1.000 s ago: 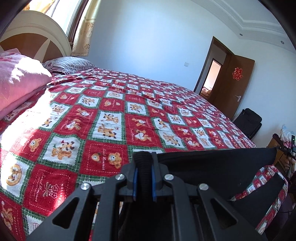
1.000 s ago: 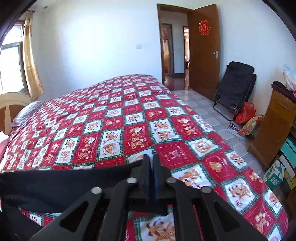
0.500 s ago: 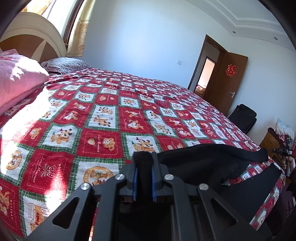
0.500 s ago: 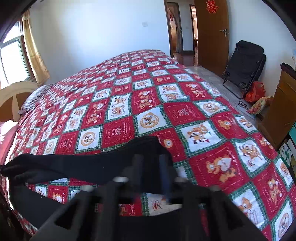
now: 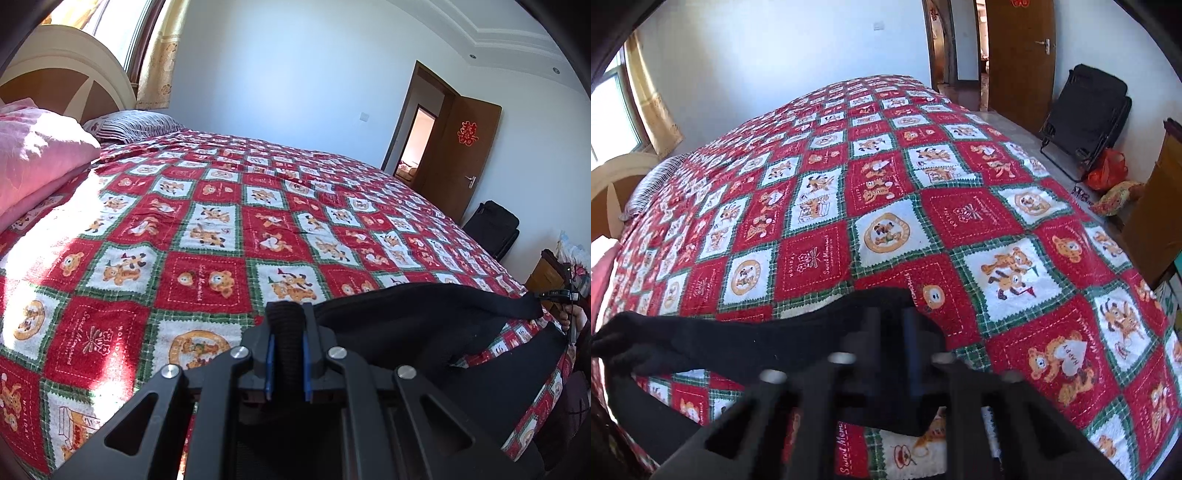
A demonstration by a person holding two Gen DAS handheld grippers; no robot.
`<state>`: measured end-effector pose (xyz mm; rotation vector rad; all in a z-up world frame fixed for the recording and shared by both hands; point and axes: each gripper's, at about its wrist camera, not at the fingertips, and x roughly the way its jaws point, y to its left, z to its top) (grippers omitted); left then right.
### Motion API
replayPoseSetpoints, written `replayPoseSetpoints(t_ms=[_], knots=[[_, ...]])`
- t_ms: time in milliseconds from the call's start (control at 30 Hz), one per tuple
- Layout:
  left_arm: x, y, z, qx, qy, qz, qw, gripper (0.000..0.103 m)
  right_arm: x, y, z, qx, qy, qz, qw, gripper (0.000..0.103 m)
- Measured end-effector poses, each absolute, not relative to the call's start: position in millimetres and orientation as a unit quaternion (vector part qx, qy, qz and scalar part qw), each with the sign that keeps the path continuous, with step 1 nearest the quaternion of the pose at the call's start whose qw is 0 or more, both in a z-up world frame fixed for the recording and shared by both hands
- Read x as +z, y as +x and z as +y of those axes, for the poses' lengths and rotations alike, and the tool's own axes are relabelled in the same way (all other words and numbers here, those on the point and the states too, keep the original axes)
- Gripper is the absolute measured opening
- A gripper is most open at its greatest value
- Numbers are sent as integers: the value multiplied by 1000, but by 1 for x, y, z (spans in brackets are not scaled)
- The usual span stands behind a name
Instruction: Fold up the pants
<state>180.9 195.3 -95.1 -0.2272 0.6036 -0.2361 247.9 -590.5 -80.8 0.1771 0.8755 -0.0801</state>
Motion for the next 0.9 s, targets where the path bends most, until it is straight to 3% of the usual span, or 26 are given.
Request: replayPoseSetpoints(t_ms=[433,900], knots=[[-75,151,205,-130,-121,248,952,12,25,191,-599,-42,82,249,964,2],[-127,78,208,-186,-119,264,939,12,-59,67,-647,-63,127,298,944,2]])
